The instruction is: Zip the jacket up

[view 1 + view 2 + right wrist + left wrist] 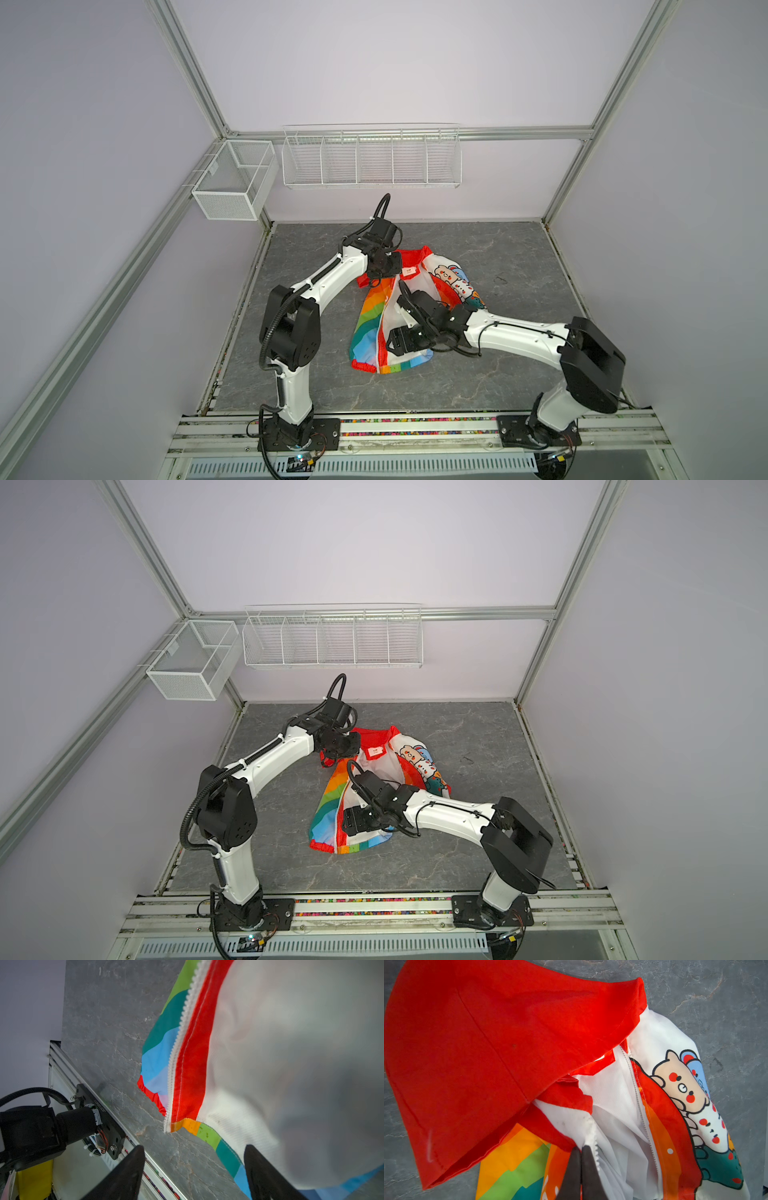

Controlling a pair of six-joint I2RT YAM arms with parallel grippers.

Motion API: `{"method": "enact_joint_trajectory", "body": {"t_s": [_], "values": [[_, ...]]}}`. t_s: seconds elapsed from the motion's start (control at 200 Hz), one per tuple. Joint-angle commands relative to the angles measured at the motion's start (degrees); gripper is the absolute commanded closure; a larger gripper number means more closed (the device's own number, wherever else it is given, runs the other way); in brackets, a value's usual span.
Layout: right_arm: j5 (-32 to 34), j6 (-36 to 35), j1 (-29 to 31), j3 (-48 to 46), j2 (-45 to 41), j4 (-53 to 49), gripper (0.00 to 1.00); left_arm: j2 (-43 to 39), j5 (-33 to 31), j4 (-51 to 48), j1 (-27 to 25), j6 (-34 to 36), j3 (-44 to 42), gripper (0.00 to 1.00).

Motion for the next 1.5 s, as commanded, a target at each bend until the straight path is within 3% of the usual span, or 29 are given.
{"method": "enact_joint_trajectory", "body": {"t_s": [0.0,0.57,0.96,1.175,1.495], "values": [[1.83,0.52,2.36,2.14,3.24,0.18,0.22,0.66,1.40,-0.74,0.52,-0.52,2.20,1.00],[9.02,2.06,7.73,9.59,13.23,-6.27,0.37,1.40,5.29,0.48,2.39,-1.38,3.32,1.00],[11.16,2.33,7.72,8.21,11.69,-7.19,0.78,1.73,5.77,0.28,2.74,-1.67,4.20,1.00],[9.88,1.89,7.73,6.21,7.92,-4.84,0.93,1.89,6.10,-0.02,2.94,-1.80,5.08,1.00],[4.03,1.71,4.62,2.12,-1.71,-0.65,0.93,2.45,7.12,-0.55,3.52,-2.87,8.33,1.00]]}}
